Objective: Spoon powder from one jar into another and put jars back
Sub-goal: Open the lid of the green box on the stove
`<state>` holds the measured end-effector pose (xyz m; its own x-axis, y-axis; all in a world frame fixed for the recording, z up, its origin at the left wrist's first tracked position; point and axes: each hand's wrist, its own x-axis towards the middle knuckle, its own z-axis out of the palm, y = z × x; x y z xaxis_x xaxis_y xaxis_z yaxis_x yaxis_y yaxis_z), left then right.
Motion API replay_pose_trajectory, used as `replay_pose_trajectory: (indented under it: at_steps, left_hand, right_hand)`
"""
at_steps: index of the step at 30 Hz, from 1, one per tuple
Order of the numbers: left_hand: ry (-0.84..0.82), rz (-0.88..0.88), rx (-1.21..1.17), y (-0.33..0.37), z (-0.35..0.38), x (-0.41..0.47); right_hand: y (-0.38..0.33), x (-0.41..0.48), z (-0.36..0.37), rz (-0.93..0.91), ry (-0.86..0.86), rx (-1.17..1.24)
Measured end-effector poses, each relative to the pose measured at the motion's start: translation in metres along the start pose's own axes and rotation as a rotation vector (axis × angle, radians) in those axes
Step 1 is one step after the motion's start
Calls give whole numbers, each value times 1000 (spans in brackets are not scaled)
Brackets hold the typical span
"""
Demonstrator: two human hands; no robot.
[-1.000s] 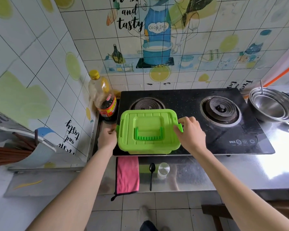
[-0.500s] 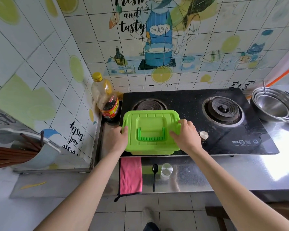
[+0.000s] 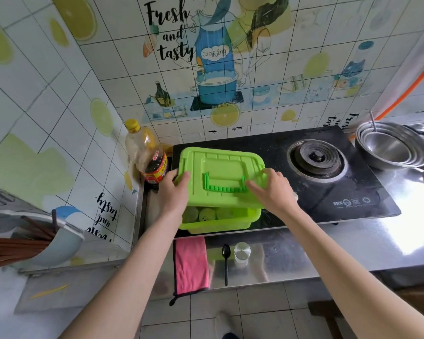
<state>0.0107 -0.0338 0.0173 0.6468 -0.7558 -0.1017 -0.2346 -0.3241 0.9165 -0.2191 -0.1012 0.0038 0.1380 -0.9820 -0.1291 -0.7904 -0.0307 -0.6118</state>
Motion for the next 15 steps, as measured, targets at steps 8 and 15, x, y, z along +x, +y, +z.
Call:
replay_pose_trajectory:
  at_steps: [8,15]
  left_hand:
    - [-45,-69,-138,20,47,-4]
    - [-56,-125,-136,22,64,-13]
  right_hand:
    - [-24,-24,-30,-471,34,-138]
    - [-21,-41,-14,-558,117,-257]
